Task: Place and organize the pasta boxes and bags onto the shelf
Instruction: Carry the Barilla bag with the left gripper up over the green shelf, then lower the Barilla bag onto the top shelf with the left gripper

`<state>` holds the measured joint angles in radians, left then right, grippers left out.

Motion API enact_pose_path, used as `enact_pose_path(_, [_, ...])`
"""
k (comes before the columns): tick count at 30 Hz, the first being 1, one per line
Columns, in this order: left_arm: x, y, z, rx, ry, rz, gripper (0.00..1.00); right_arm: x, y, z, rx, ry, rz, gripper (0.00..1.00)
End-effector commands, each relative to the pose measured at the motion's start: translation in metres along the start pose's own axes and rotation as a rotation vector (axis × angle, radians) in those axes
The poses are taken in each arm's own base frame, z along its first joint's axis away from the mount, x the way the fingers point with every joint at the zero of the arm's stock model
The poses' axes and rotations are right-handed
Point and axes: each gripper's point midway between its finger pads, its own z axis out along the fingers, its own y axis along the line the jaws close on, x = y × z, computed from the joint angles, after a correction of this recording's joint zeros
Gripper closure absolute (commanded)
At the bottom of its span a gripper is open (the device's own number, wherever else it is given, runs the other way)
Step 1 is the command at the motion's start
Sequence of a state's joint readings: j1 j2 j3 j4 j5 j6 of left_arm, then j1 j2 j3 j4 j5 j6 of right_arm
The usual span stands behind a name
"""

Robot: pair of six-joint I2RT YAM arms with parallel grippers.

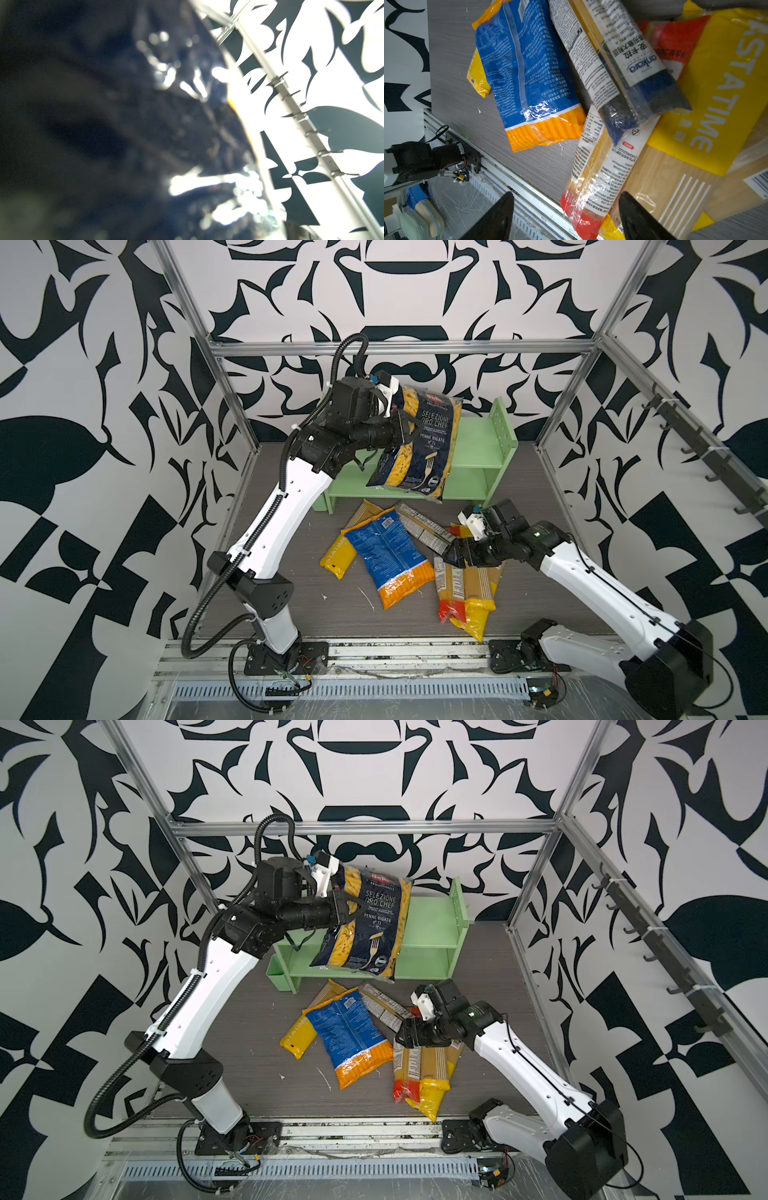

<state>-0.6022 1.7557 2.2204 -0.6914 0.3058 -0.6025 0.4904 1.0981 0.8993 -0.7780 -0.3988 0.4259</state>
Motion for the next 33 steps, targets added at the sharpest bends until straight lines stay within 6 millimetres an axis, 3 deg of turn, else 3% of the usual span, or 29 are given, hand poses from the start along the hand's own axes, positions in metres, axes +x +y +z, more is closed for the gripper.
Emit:
enact_pose_path(1, [-0.084,-0.088,-0.057,0.305,-0.288,0.145,1.0,-0.004,0.001,-0.006,0.001,-0.026,0.013,0.19])
enact_pose_path(9, [-0.124,-0.086,-0.051,0.439,-0.356,0.083,1.0,-0.008,-0.001,-0.003,0.012,-0.03,0.025,0.19])
enact_pose_path(16, [-0.145,-0.072,-0.04,0.501,-0.38,0.045,1.0,-0.015,-0.004,0.0,0.019,-0.037,0.045,0.19])
enact_pose_path(33, [-0.156,-0.026,-0.007,0.508,-0.377,0.01,1.0,-0.038,-0.006,0.013,0.039,-0.045,0.096,0.19])
